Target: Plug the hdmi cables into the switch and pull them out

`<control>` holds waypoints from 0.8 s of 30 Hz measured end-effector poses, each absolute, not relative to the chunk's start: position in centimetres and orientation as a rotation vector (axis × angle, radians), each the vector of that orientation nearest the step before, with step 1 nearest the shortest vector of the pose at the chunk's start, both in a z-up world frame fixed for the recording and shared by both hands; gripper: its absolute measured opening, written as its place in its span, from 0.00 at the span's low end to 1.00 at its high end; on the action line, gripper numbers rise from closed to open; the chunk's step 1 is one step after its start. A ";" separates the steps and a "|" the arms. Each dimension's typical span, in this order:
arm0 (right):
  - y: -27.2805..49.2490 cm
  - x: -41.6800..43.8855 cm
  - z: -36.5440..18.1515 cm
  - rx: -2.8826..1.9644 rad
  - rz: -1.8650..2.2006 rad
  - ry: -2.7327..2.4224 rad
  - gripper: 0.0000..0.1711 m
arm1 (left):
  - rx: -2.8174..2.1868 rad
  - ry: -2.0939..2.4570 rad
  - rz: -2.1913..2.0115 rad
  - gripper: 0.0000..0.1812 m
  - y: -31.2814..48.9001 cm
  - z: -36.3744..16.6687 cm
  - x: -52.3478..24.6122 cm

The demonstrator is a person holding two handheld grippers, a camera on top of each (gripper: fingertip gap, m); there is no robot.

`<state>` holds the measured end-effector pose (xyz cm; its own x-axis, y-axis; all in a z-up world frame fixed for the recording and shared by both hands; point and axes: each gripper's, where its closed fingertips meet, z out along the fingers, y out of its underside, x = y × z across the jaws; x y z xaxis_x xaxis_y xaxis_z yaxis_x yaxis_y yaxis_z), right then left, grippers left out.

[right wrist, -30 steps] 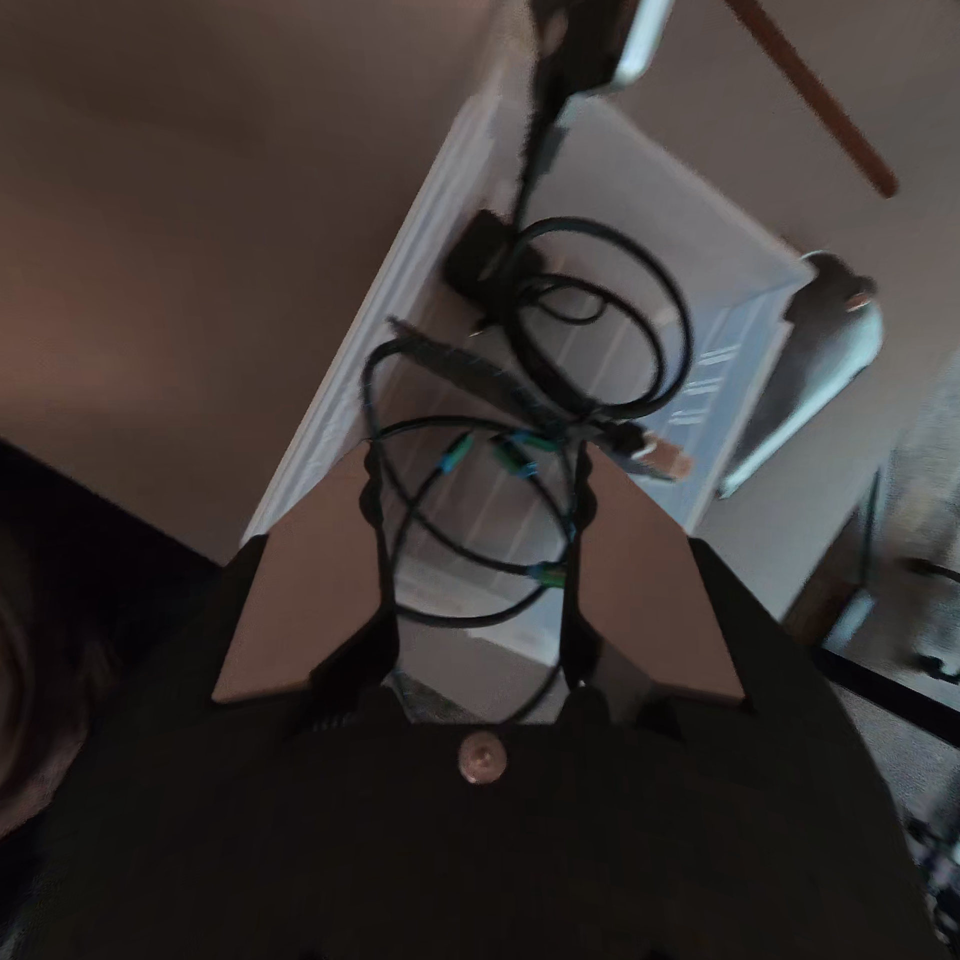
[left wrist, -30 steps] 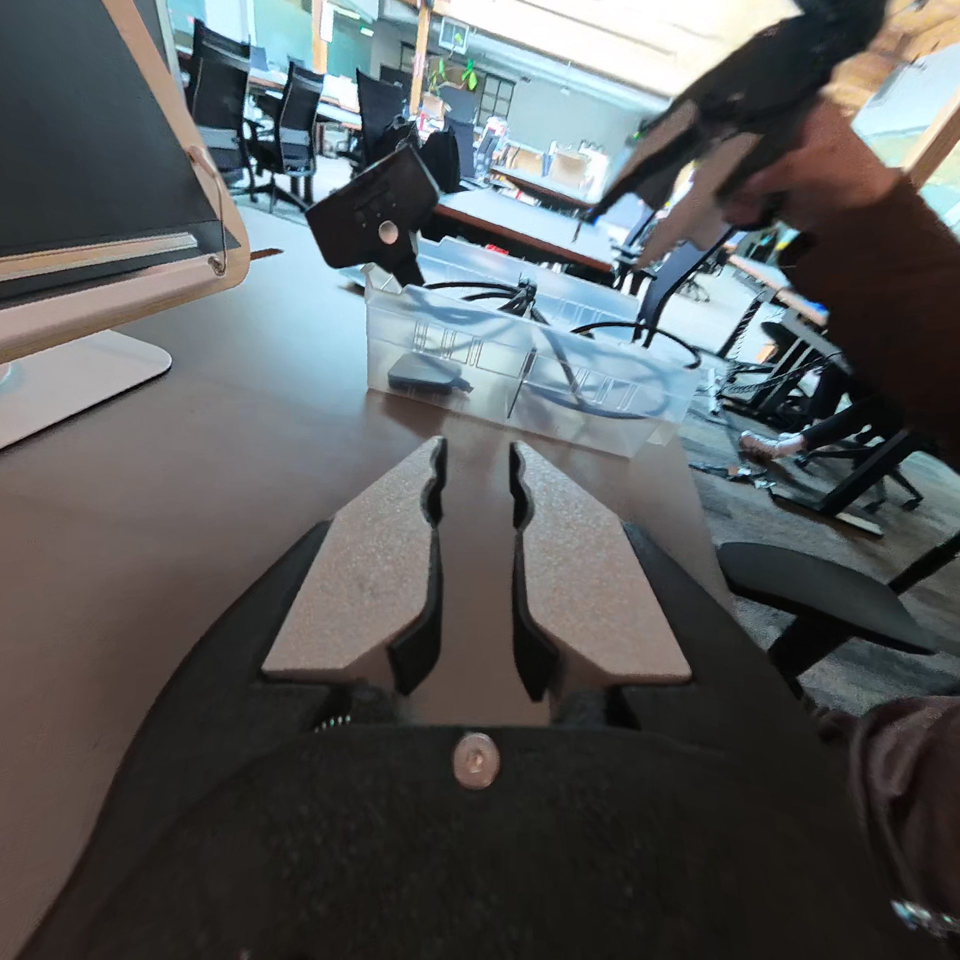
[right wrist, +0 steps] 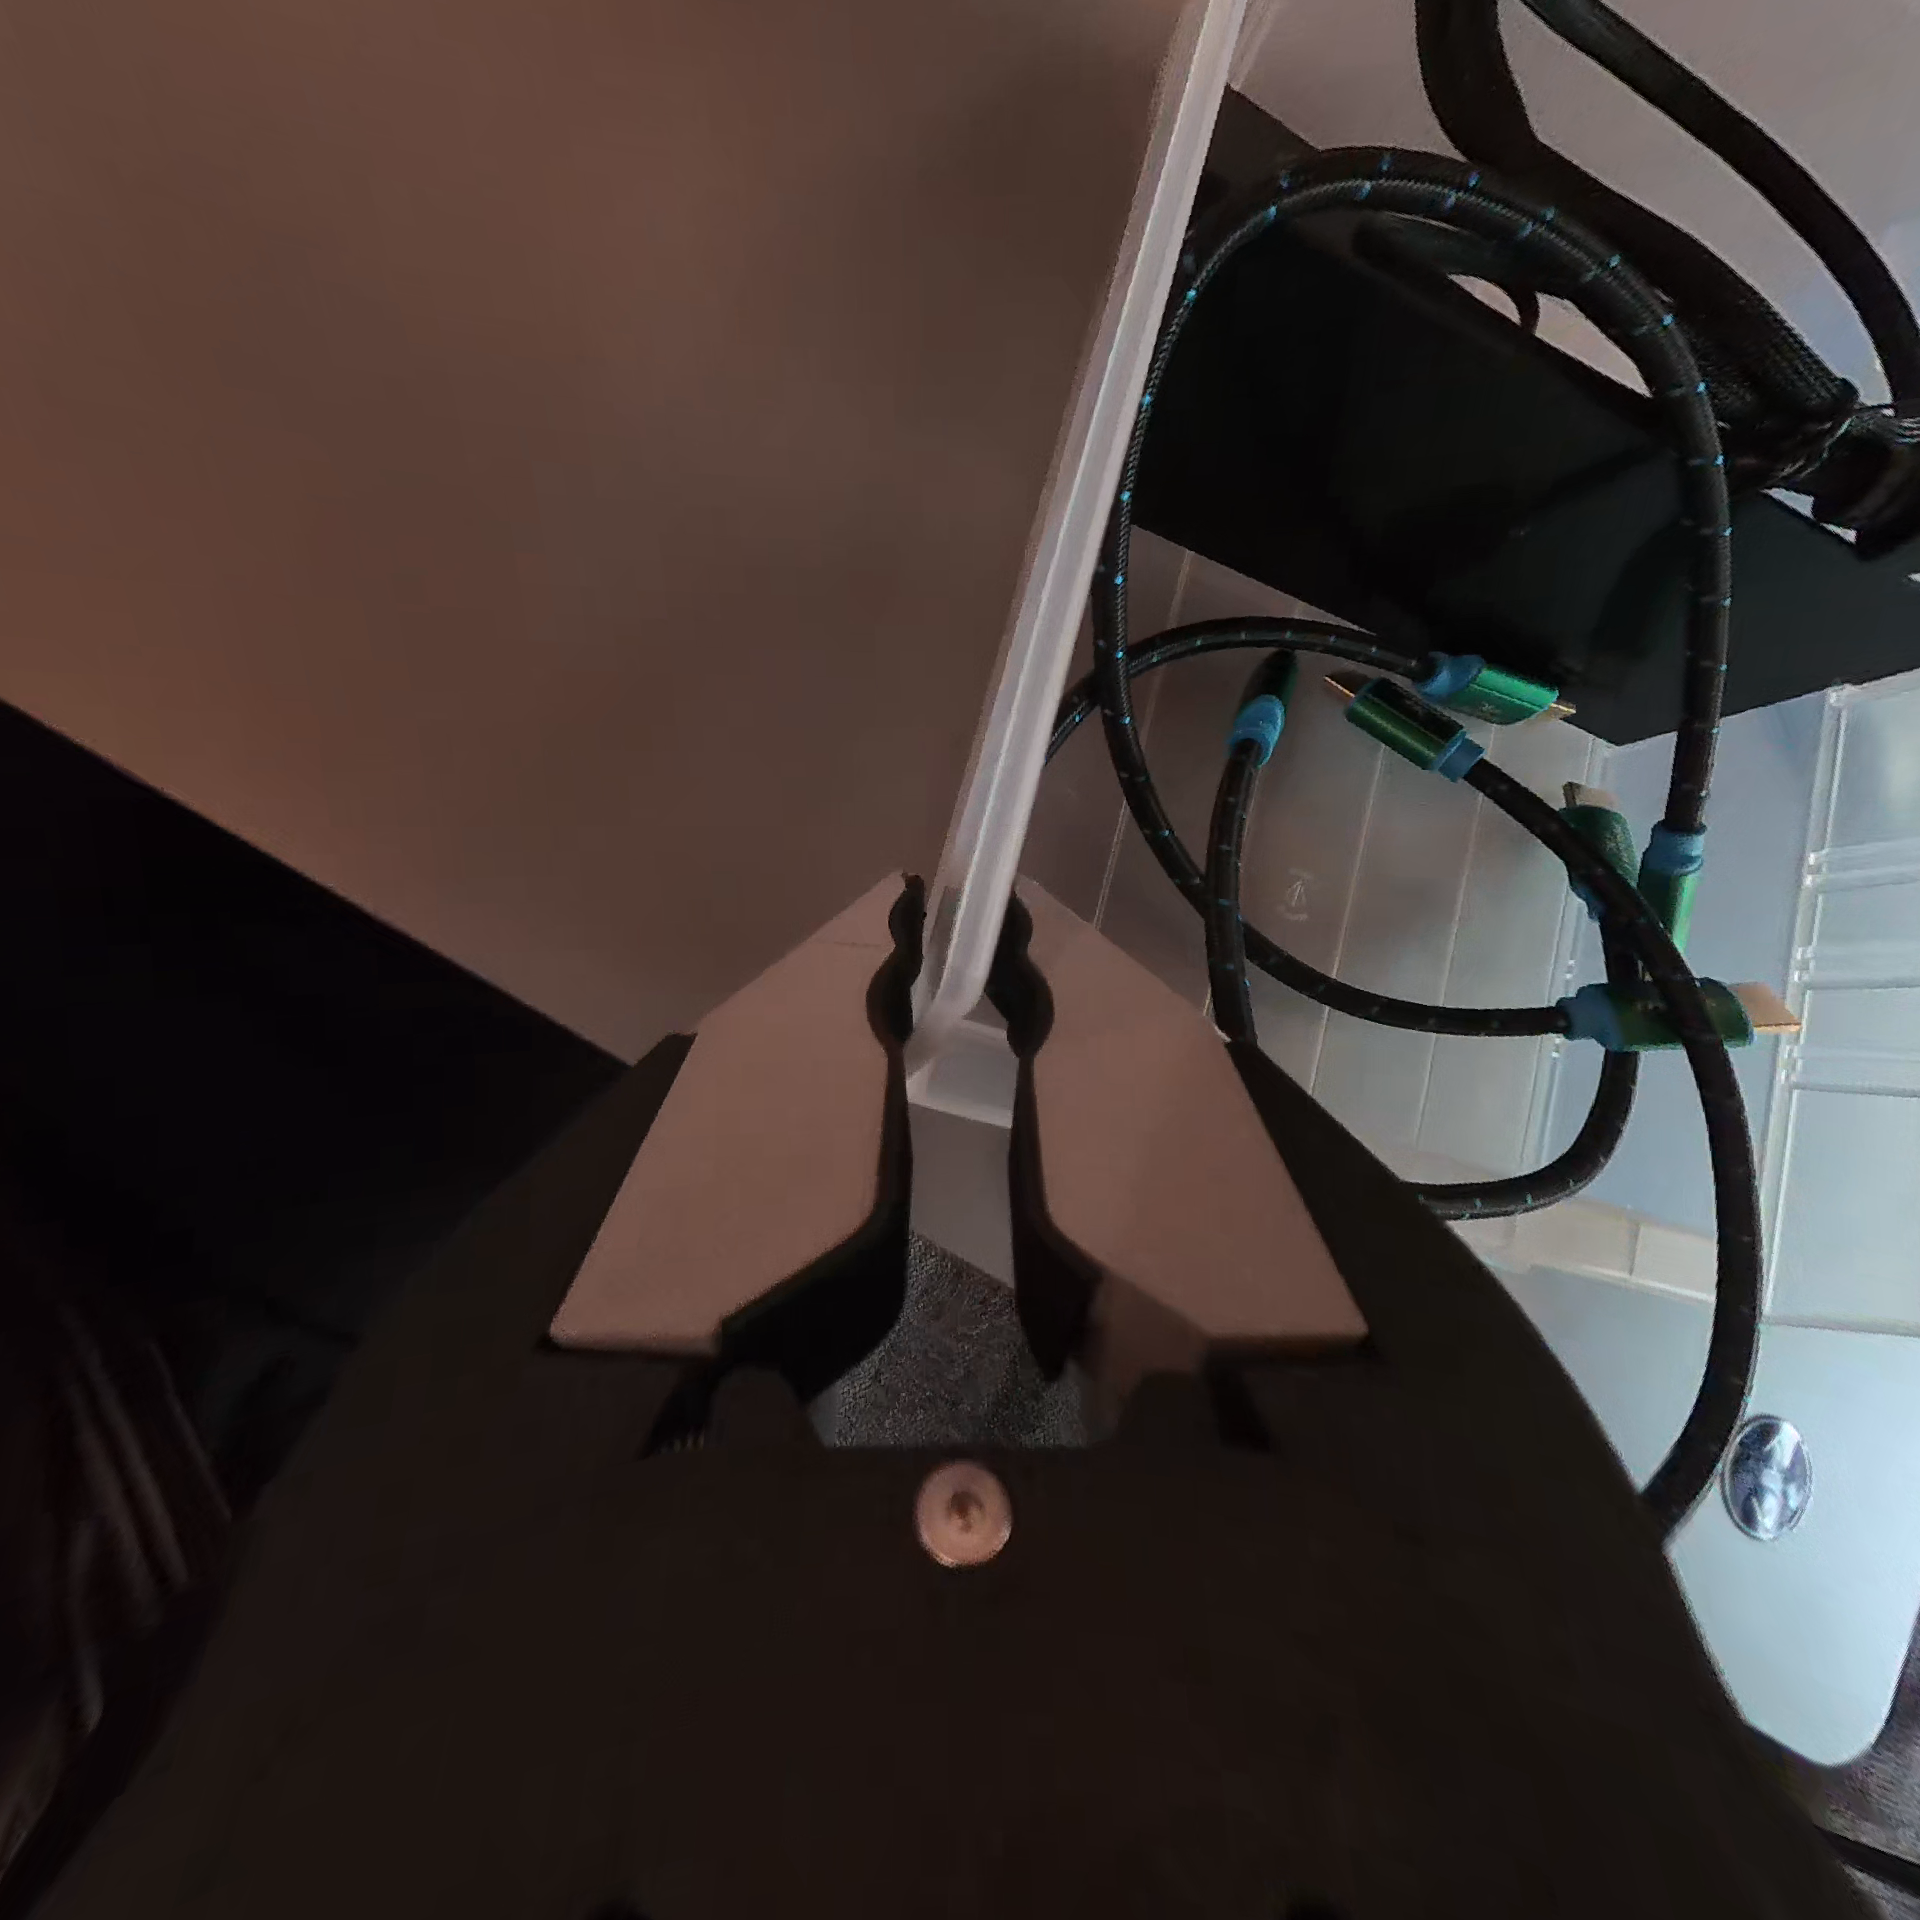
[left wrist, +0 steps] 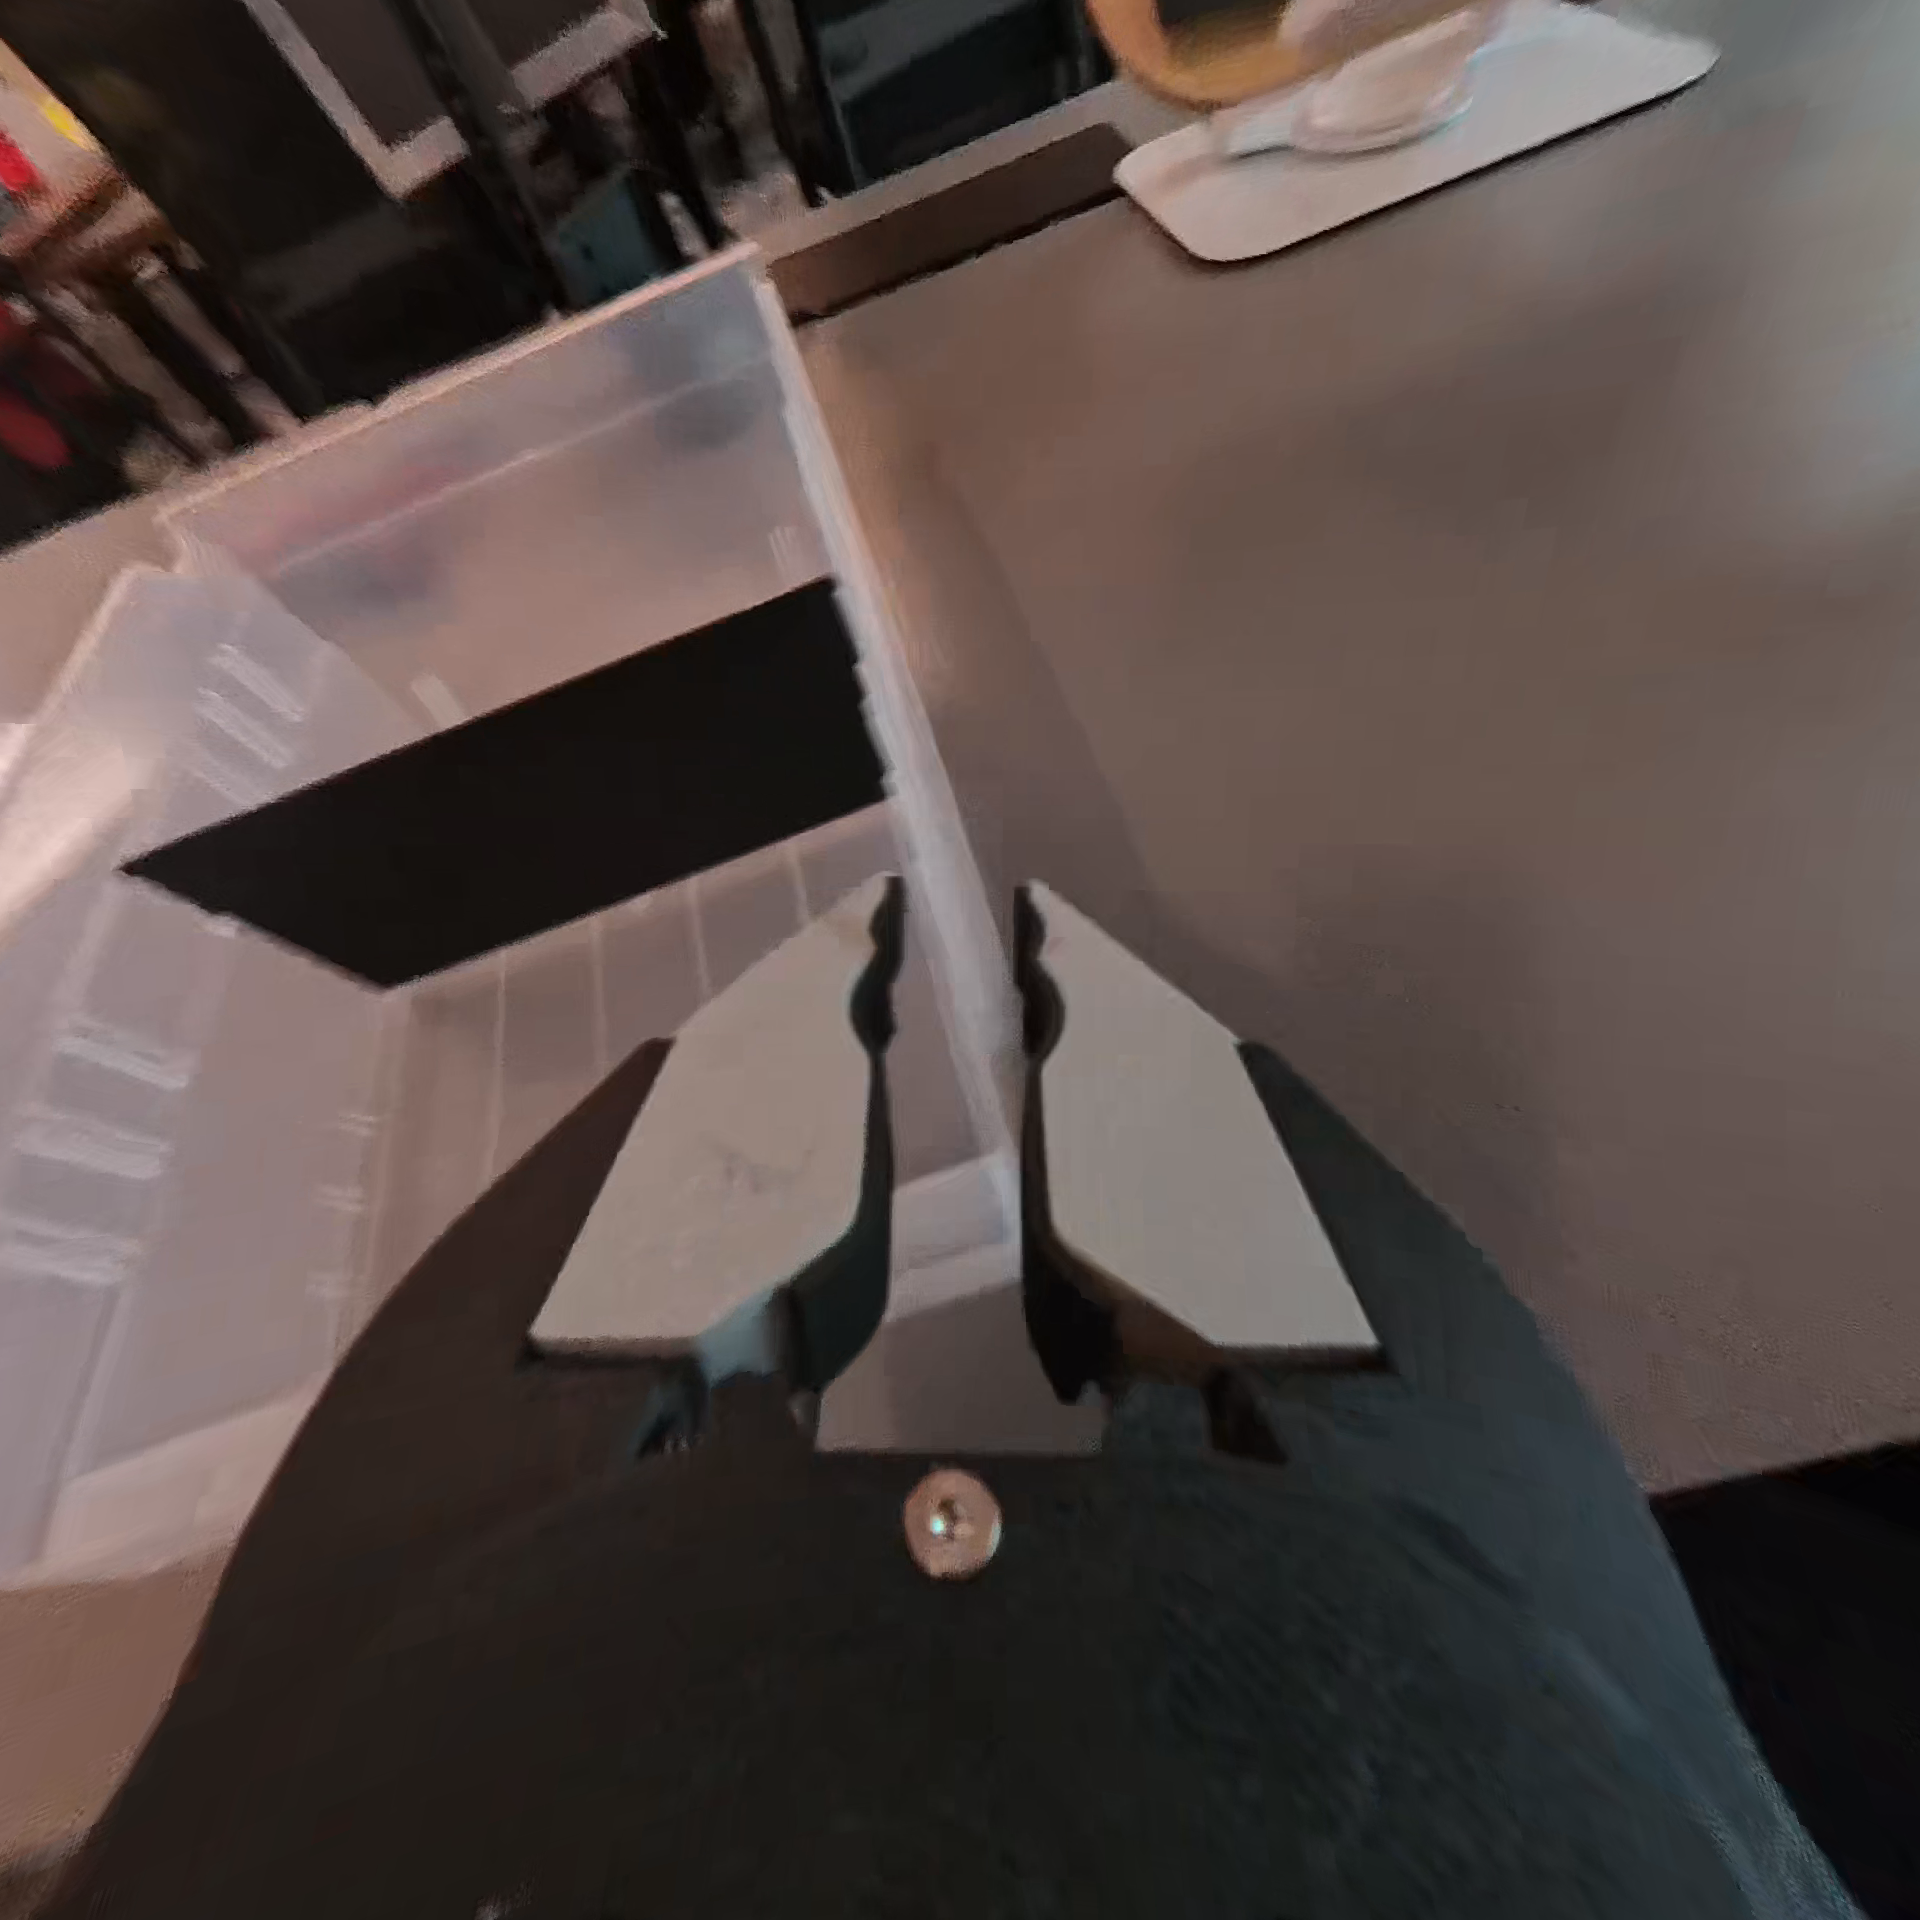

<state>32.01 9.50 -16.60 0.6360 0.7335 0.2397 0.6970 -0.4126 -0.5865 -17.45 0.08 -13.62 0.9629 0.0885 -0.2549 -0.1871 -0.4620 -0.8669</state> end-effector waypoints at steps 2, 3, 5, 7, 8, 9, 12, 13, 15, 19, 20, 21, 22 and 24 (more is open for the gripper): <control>8.7 31.7 -16.6 -2.194 0.065 -1.147 0.07 | -2.007 0.017 0.396 0.04 0.9 -13.5 -19.1; 8.1 31.3 -16.7 -2.193 0.061 -1.178 0.07 | -1.998 0.007 0.439 0.02 0.8 -13.4 -20.2; 6.6 29.9 -16.7 -2.182 0.044 -1.260 0.08 | -1.969 0.035 0.424 0.02 0.4 -12.9 -21.1; 5.1 27.6 -16.8 -2.165 0.033 -1.328 0.09 | -1.922 0.011 0.433 0.02 -0.7 -11.6 -22.1; 4.4 26.1 -16.8 -2.160 0.029 -1.354 0.10 | -1.897 -0.026 0.422 0.02 -1.3 -10.9 -22.6; 3.7 24.6 -16.8 -2.152 0.021 -1.385 0.10 | -1.868 -0.055 0.420 0.02 -2.0 -10.0 -23.3; 1.7 18.6 -16.8 -2.103 -0.005 -1.486 0.12 | -1.783 -0.091 0.428 0.02 -4.4 -6.7 -24.5; 1.0 16.2 -16.8 -2.080 -0.006 -1.526 0.13 | -1.757 -0.097 0.431 0.02 -5.1 -5.5 -24.7; -0.6 10.9 -16.8 -2.029 0.007 -1.614 0.16 | -1.718 -0.090 0.446 0.01 -6.5 -3.4 -24.7; -3.6 -0.9 -16.7 -1.908 0.104 -1.735 0.20 | -1.641 -0.074 0.438 0.01 -8.5 -0.1 -23.9; -4.4 -4.1 -16.6 -1.880 0.149 -1.750 0.23 | -1.621 -0.075 0.423 0.01 -8.9 0.6 -23.7; -5.2 -7.3 -16.4 -1.855 0.221 -1.749 0.26 | -1.604 -0.078 0.406 0.01 -9.2 1.2 -23.6; -6.3 -10.4 -16.2 -1.844 0.327 -1.747 0.29 | -1.592 -0.080 0.393 0.01 -9.5 1.8 -23.5; -9.4 -14.9 -14.6 -1.849 0.607 -1.719 0.36 | -1.579 -0.081 0.391 0.01 -9.9 2.8 -23.7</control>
<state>-14.93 -9.41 -14.58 0.0853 0.9958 0.0342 0.7535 -0.0420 -0.6561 -23.68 -9.90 2.77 0.9363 0.2909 -0.1969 -0.1890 -0.0551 -0.9804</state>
